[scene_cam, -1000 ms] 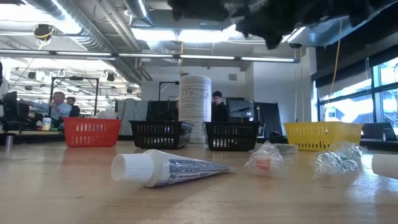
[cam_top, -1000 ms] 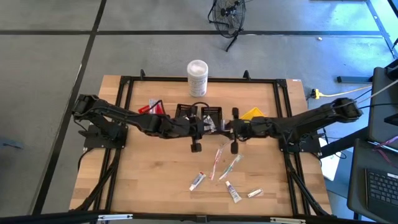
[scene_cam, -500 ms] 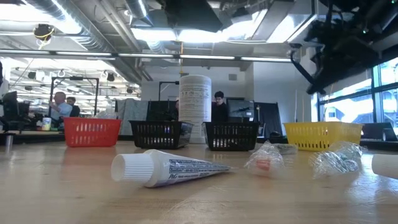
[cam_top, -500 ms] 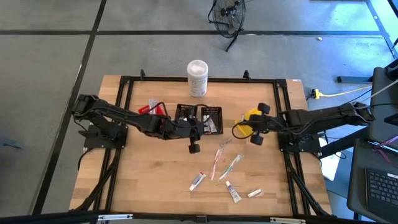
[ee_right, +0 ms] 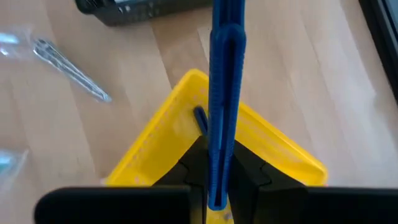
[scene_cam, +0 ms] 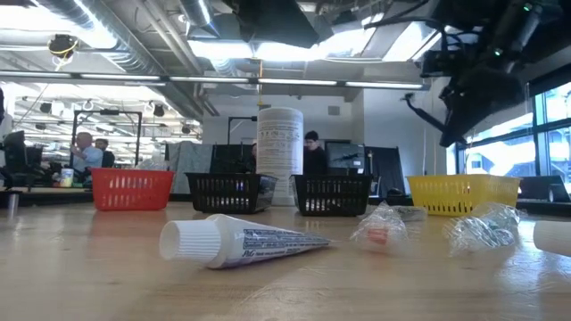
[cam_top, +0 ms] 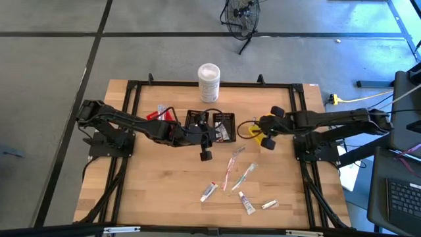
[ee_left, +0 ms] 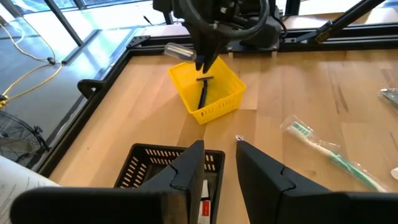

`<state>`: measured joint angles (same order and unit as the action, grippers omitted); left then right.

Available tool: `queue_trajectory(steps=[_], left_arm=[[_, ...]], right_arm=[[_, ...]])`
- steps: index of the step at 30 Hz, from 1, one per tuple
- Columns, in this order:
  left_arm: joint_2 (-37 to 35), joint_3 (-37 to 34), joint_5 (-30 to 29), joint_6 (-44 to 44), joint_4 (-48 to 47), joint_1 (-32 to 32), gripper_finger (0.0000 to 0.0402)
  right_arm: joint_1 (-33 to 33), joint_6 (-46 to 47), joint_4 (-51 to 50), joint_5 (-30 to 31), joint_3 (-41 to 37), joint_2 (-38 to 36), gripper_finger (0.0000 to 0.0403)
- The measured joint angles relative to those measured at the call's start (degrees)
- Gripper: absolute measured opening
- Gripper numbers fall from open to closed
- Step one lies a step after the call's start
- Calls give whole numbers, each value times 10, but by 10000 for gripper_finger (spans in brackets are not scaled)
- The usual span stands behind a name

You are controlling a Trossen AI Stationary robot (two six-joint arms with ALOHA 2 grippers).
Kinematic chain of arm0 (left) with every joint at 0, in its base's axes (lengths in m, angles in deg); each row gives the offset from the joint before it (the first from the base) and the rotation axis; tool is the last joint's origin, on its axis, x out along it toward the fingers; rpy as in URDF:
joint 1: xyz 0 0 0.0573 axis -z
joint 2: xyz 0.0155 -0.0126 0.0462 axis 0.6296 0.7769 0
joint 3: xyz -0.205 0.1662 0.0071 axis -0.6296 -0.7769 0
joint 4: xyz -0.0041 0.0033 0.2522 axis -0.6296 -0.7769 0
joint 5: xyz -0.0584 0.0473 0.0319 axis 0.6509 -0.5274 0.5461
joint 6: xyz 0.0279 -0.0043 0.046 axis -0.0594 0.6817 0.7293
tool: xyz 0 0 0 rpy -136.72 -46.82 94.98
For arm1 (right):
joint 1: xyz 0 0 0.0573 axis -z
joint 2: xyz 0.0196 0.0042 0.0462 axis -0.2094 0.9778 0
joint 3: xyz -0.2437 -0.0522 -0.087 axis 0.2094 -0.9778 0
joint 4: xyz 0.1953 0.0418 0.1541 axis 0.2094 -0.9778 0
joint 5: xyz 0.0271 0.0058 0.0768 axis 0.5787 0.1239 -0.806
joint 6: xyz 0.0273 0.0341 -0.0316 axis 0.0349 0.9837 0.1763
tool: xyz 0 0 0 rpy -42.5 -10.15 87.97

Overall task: Pick & Place Travel size toiletries
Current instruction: Put the blue razor into the yellow bin

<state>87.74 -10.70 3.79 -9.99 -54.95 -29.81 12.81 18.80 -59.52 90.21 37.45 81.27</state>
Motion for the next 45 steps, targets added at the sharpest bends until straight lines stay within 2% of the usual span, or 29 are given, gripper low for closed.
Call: queue_trajectory(steps=[6,15,28,34,40,45], left_arm=[[0,0,2,0,-1,0,90],[0,0,3,0,-18,1,87],[0,0,3,-9,-32,1,86],[0,0,3,-10,-32,1,86],[0,0,3,-10,-32,1,86],[0,0,3,-10,-33,1,86]], right_arm=[[19,-3,-94,-8,74,78,34],[51,-42,-119,-39,79,178,34],[78,-67,-113,-37,79,229,55],[78,-90,-125,-56,79,262,41],[78,-105,-157,-34,79,240,41],[83,-114,-224,-17,80,231,45]])
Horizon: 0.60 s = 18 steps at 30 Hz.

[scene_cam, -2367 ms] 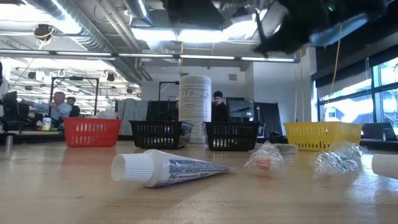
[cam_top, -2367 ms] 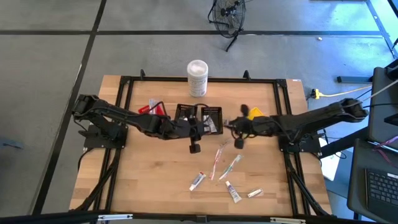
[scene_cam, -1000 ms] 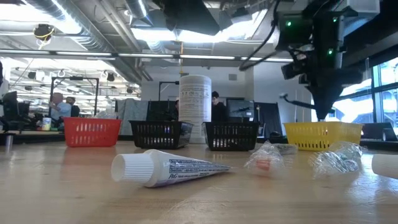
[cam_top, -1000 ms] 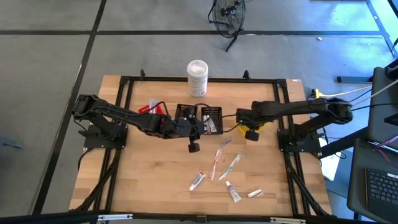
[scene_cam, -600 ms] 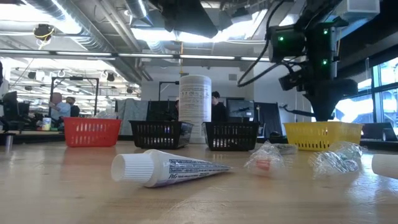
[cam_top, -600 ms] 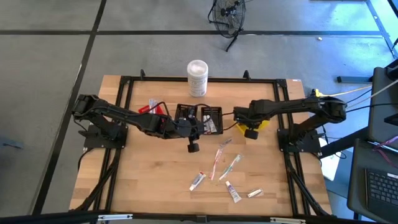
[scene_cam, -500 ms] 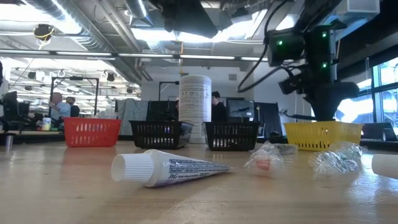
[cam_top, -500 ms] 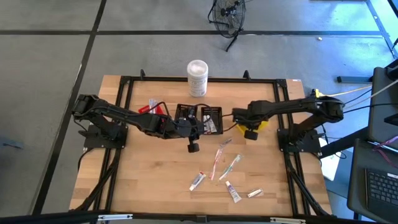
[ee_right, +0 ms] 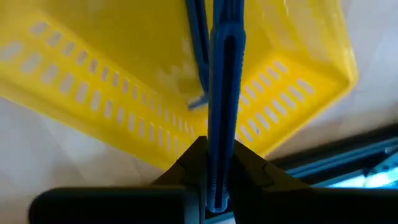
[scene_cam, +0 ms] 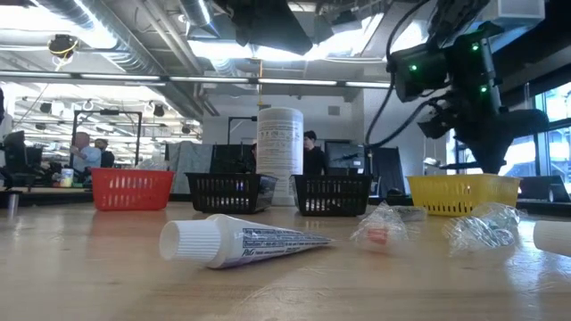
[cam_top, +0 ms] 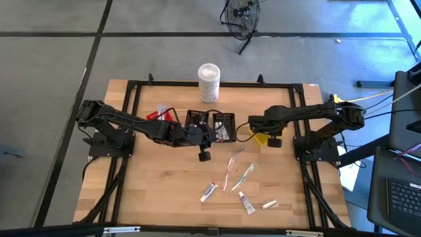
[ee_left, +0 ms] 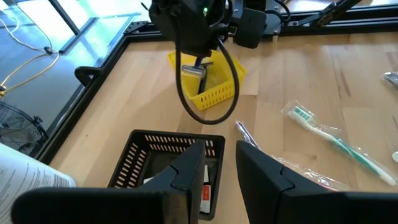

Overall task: Pick & Place Travel size toiletries
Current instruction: Put the blue razor into the yellow bin

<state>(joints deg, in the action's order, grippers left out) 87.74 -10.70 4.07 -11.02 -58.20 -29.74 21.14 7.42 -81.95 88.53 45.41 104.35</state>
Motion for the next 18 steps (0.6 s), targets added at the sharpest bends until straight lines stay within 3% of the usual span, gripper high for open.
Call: queue_trajectory(steps=[18], left_arm=[[0,0,0,0,0,0,86]], right_arm=[[8,-54,33,-18,-1,0,46]])
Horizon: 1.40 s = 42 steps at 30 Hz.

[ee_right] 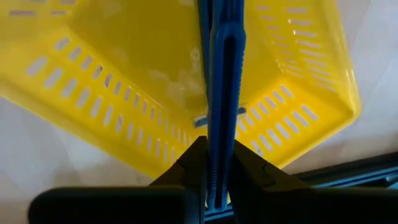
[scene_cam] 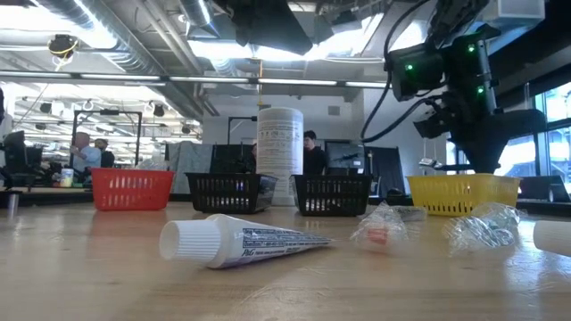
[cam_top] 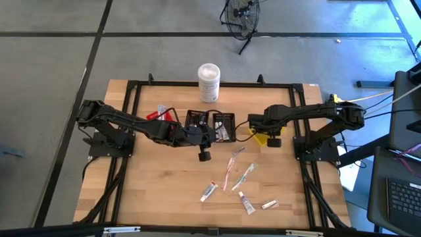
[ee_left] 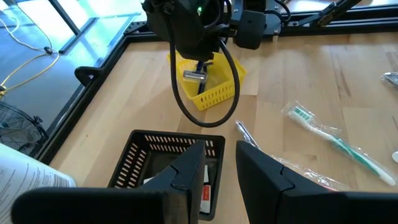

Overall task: Pick & Place Travel size toiletries
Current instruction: Put the blue razor into the yellow bin, then put the red toothbrush into the red bin

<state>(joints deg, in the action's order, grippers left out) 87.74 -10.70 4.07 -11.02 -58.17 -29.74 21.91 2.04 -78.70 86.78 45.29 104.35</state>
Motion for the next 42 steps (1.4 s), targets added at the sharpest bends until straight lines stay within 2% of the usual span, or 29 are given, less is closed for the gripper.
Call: queue_trajectory(steps=[29,33,42], left_arm=[[0,0,0,0,-8,4,86],[0,0,0,0,-8,4,86],[0,0,0,-2,-8,4,86]], right_arm=[[-3,-47,41,14,-14,30,44],[-3,-48,44,15,-14,30,61],[-3,-40,45,17,-14,30,132]])
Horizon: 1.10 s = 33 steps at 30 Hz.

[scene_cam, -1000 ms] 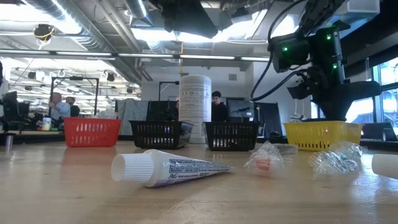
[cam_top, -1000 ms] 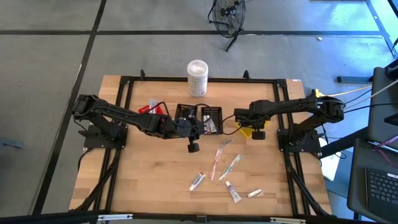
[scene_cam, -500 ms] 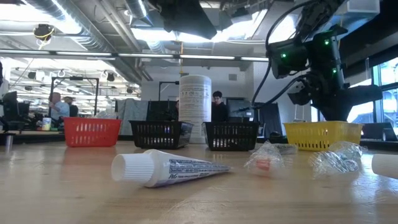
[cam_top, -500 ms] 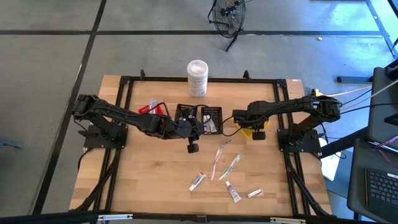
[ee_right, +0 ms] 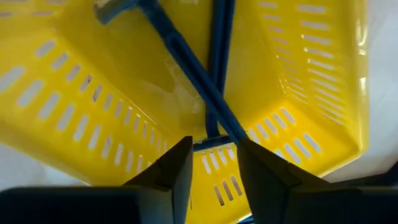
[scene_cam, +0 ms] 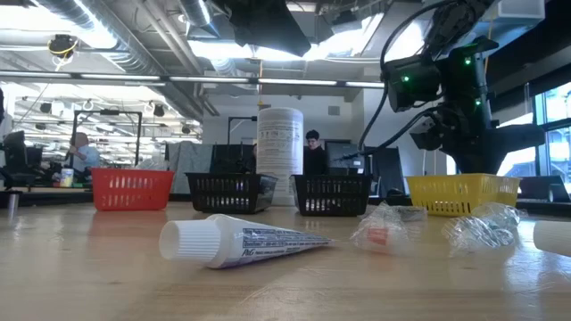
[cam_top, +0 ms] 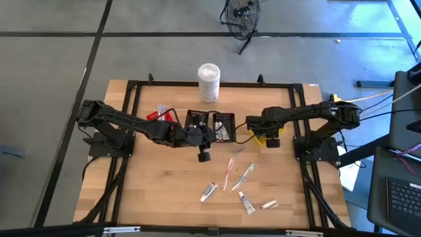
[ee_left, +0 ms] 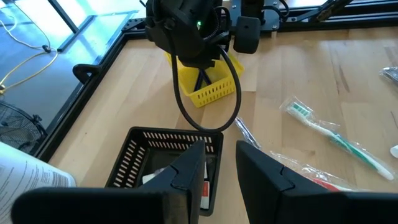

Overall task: Pick & Place Travel size toiletries
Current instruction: Put the red toothbrush into the red bin

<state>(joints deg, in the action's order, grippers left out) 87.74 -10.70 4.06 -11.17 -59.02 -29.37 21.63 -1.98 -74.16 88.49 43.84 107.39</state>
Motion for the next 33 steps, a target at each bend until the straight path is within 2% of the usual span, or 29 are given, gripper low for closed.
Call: queue_trajectory(steps=[6,10,17,23,28,33], left_arm=[[0,0,0,1,-9,0,86],[-1,0,0,-10,-34,4,86],[-27,0,-4,-75,-103,40,86],[-74,-2,-56,-139,-172,87,86],[-106,-53,-82,-190,-165,118,86],[-110,-131,-75,-241,-77,133,86]], right_arm=[[-7,79,-4,-2,26,0,148],[-18,133,-29,-21,77,0,141],[-56,165,-27,-33,148,-16,123],[-111,206,14,-39,152,-18,110],[-163,222,69,-92,152,-18,102],[-226,225,139,-103,152,-18,95]])
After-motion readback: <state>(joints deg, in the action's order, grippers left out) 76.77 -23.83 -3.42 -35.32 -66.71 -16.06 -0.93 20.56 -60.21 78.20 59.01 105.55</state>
